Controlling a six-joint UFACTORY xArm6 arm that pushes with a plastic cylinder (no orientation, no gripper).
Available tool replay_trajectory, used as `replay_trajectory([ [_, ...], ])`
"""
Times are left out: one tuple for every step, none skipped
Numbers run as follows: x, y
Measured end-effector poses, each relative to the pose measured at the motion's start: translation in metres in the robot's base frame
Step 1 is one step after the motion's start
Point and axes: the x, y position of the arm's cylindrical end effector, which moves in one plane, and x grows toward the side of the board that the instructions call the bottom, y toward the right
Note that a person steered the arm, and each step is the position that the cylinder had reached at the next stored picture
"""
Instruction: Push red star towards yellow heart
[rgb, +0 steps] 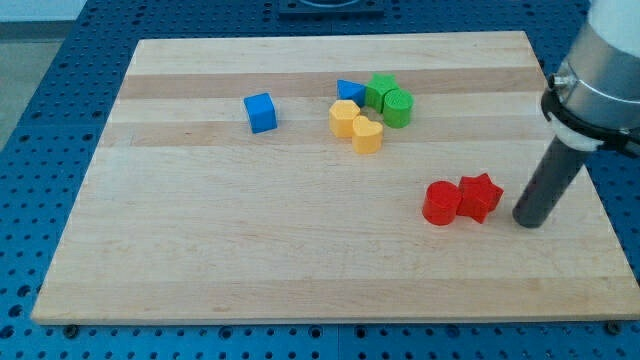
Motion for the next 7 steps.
replay_trajectory([
  [-0.007,-0.007],
  [-0.010,-0.023],
  [-0.010,-0.043],
  [-0.010,-0.045],
  [-0.010,-0.046],
  [-0.011,-0.055],
  [-0.016,-0.067],
])
